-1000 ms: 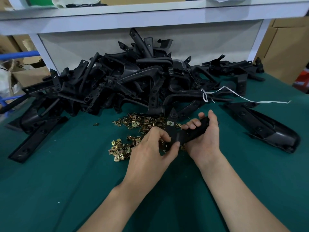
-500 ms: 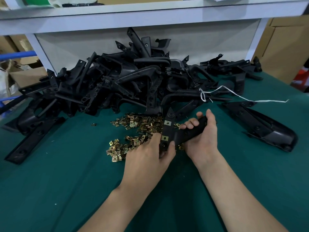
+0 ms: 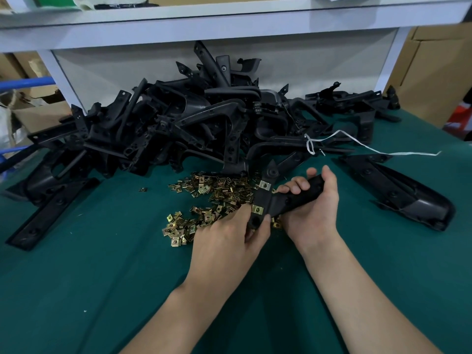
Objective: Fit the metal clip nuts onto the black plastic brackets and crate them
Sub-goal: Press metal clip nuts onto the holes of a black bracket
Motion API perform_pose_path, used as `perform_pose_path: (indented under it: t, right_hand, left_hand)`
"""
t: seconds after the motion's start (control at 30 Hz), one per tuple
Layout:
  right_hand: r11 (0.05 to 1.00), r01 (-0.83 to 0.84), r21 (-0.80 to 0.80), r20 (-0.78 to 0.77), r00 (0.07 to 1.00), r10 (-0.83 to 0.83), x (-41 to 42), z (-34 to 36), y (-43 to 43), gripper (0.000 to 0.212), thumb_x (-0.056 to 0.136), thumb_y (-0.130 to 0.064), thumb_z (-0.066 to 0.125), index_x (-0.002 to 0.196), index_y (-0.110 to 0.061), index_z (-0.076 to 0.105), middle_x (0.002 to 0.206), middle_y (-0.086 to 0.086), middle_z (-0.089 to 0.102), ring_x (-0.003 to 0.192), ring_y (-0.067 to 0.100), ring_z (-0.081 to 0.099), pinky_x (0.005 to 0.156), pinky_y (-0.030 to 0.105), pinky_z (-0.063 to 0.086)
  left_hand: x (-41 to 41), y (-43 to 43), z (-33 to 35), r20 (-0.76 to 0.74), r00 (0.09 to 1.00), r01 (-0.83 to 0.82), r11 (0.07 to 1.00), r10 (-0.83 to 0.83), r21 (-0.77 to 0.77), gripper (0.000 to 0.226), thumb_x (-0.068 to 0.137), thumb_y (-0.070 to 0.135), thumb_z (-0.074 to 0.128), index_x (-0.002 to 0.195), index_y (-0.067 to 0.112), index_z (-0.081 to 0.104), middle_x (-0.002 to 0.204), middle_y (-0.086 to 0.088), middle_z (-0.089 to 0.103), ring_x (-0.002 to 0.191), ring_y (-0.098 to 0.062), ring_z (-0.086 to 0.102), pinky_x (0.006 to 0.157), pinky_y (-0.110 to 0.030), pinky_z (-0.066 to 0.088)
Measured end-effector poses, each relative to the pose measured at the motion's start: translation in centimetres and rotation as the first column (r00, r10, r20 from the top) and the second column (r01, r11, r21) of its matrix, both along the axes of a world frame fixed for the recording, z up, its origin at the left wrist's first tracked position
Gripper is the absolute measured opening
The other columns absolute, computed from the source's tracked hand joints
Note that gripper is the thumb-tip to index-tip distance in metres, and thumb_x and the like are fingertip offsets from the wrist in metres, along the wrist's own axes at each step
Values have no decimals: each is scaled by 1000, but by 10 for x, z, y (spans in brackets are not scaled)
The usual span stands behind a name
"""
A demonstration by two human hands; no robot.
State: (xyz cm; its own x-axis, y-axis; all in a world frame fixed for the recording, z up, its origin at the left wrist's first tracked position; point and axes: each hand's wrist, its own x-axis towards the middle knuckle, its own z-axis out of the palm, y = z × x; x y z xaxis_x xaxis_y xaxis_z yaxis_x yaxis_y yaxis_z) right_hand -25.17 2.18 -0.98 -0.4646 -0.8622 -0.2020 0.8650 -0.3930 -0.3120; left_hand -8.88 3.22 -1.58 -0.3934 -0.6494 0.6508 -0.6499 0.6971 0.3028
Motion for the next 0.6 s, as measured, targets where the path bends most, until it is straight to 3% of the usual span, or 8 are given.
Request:
perform_pose_path:
  t: [0.13, 0.23, 0.33, 0.43, 0.53, 0.6]
  right_hand:
    - [1000, -4, 19, -2, 1000, 4, 0, -1, 0, 29, 90, -46, 63, 76, -21, 58, 61, -7, 39, 50, 12, 40, 54, 25, 47]
    - [999, -2, 41, -30, 1000, 4, 2, 0, 1, 29, 90, -46, 63, 76, -22, 59, 61, -7, 42, 51, 12, 45, 58, 26, 51]
    - [999, -10, 37, -89, 996, 14, 3, 3, 1, 30, 90, -43, 65, 69, -21, 62, 62, -4, 49, 61, 19, 61, 71, 34, 59]
    - [994, -108, -13, -236, 966, 102, 7, 8, 2, 32, 92, -38, 62, 65, -22, 63, 67, -1, 56, 86, 27, 71, 84, 39, 57]
    - [970, -241, -11, -370, 903, 220, 14, 11, 3, 30, 94, -38, 61, 70, -21, 66, 77, 3, 64, 105, 32, 70, 97, 42, 50]
    - [948, -318, -2, -431, 856, 286, 18, 12, 4, 28, 93, -39, 61, 76, -19, 69, 85, 7, 69, 113, 34, 67, 102, 45, 48]
  left_hand:
    - [1, -1, 0, 5, 1000, 3, 1000, -3, -12, 34, 94, 48, 52, 72, 22, 45, 55, 17, 30, 44, -6, 27, 45, -9, 13]
    - [1, -1, -3, -20, 1000, 13, 999, -12, 35, 34, 95, 50, 49, 74, 23, 49, 57, 17, 39, 45, -7, 36, 42, -18, 27]
    - [4, -6, 0, -240, 970, 96, 952, -24, 292, 24, 100, 53, 47, 92, 32, 57, 68, 17, 53, 60, -6, 54, 51, -17, 36]
    - [13, -19, 10, -529, 847, 205, 886, 53, 416, 11, 100, 48, 52, 105, 41, 60, 97, 19, 64, 90, -1, 62, 71, -11, 45]
    - [19, -28, 16, -673, 730, 322, 807, 123, 496, 14, 100, 40, 57, 114, 36, 60, 103, 22, 70, 91, -6, 69, 73, -15, 53]
    - [21, -30, 16, -697, 699, 320, 804, 157, 501, 17, 100, 35, 59, 117, 31, 60, 102, 23, 71, 90, -5, 70, 69, -15, 54]
